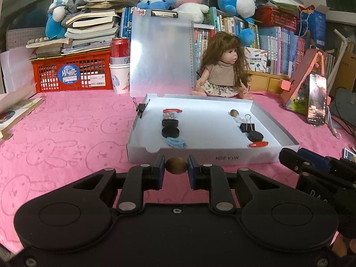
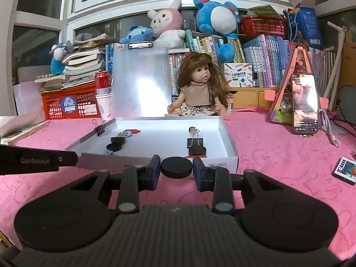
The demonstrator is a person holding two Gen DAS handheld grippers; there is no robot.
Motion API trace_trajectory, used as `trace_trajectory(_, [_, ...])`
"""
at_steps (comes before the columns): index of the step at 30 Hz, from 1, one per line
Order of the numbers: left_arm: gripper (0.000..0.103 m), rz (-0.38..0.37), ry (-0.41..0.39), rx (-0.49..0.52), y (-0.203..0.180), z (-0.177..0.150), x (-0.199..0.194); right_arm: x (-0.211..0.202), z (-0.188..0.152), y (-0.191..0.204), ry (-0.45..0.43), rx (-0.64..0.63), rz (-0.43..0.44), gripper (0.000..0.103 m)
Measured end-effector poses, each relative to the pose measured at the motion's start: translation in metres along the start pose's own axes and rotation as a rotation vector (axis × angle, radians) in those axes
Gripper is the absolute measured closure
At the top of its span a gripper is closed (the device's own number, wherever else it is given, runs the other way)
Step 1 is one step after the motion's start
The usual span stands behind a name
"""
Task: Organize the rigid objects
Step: 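Carry the disc and nut over the white box and lower both tools, then open the right tool to drop the disc while the left releases the nut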
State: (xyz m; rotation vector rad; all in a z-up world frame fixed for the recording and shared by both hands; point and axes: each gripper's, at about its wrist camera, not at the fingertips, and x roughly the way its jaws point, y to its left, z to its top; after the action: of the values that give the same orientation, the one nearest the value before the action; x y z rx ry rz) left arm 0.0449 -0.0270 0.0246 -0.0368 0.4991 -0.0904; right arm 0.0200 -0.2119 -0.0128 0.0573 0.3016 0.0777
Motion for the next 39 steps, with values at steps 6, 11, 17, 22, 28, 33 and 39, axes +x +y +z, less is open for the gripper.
trace_trajectory(6, [0.082,-0.007,0.004,-0.001,0.004,0.015,0.011,0.012,0.010,-0.009,0.009,0.024,-0.009,0.067])
trace_trajectory(11, [0.082,-0.016,0.001,0.002,0.004,0.027,0.020,0.020,0.017,-0.013,0.015,0.030,-0.011,0.067])
trace_trajectory(17, [0.082,-0.040,0.012,-0.005,0.003,0.036,0.030,0.028,0.023,-0.016,0.014,0.035,-0.012,0.067])
trace_trajectory(22, [0.082,-0.048,0.019,-0.006,0.003,0.040,0.036,0.032,0.027,-0.017,0.017,0.035,-0.011,0.067])
trace_trajectory(28, [0.082,-0.066,0.024,-0.019,0.003,0.045,0.040,0.038,0.032,-0.018,0.023,0.030,-0.014,0.067])
trace_trajectory(33, [0.082,-0.062,0.018,-0.041,0.007,0.052,0.044,0.043,0.036,-0.021,0.026,0.050,-0.018,0.067])
trace_trajectory(39, [0.082,-0.053,0.008,-0.046,0.012,0.059,0.050,0.050,0.039,-0.020,0.035,0.050,-0.017,0.067])
